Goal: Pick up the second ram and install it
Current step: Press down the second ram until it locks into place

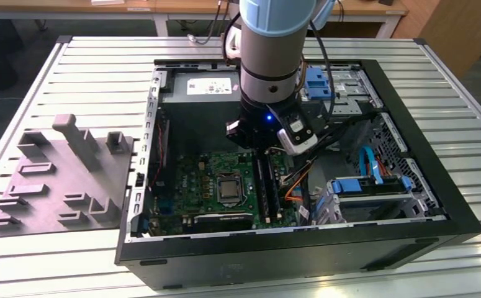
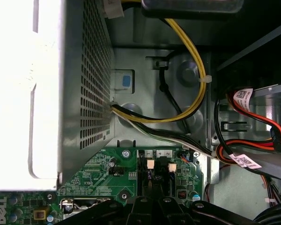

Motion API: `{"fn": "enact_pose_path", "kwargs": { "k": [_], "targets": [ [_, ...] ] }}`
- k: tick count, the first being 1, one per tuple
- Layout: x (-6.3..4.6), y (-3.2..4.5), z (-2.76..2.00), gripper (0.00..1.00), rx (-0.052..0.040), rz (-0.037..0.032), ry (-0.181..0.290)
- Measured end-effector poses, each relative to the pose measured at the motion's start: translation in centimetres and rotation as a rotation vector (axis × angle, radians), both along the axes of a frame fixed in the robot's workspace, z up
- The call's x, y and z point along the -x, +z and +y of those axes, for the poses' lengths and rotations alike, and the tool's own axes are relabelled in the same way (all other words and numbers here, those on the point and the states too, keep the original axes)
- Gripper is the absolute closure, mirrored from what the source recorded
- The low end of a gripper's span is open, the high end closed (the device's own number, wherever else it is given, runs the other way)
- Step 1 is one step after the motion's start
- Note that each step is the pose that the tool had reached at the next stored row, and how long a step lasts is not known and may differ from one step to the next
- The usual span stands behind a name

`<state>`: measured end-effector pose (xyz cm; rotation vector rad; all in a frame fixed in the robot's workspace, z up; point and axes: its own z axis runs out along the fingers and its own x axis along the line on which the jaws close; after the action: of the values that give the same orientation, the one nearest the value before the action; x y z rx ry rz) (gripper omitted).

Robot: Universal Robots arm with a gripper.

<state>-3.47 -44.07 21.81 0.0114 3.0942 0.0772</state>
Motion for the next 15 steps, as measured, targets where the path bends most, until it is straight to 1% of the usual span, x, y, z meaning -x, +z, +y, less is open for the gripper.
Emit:
{"fn": "enact_pose_path", "kwargs": {
  "k": [6,11,12,15],
  "targets": [
    [0.0,-0.13,0.01,0.89,-0.0002,-0.0010,0.000],
    [0.0,-0.07,0.00,0.89,-0.0003,-0.0013,0.000],
    [0.0,0.47,0.01,0.89,-0.0003,-0.0012,0.000],
    [0.0,1.33,0.00,0.89,-0.0002,-0.0012,0.000]
  ]
}}
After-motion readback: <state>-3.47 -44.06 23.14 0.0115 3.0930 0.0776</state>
